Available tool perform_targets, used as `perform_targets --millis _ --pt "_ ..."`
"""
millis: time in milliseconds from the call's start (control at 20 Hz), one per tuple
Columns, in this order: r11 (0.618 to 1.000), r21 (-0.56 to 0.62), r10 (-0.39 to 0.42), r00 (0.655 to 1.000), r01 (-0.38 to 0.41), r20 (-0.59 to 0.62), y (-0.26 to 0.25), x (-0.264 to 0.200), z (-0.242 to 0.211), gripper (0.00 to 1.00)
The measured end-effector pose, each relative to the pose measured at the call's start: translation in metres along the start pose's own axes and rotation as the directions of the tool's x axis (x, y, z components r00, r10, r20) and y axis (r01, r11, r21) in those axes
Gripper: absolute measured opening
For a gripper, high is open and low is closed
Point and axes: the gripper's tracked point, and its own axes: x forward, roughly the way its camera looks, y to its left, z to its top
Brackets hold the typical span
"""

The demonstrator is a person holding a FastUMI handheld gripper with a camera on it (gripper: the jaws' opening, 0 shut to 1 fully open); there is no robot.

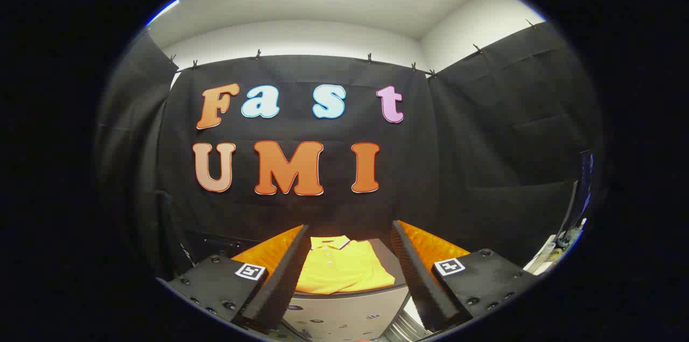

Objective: Put the clothes into the washing machine and then close the washing machine lid.

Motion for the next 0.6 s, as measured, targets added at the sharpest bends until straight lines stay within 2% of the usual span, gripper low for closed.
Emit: perform_targets --millis 350,600 --pt "1.000 0.002 -0.020 1.000 0.020 0.024 -0.010 0.012 0.004 0.98" --pt "1.000 -0.010 0.017 1.000 -0.017 0.021 0.011 0.018 0.008 0.98"
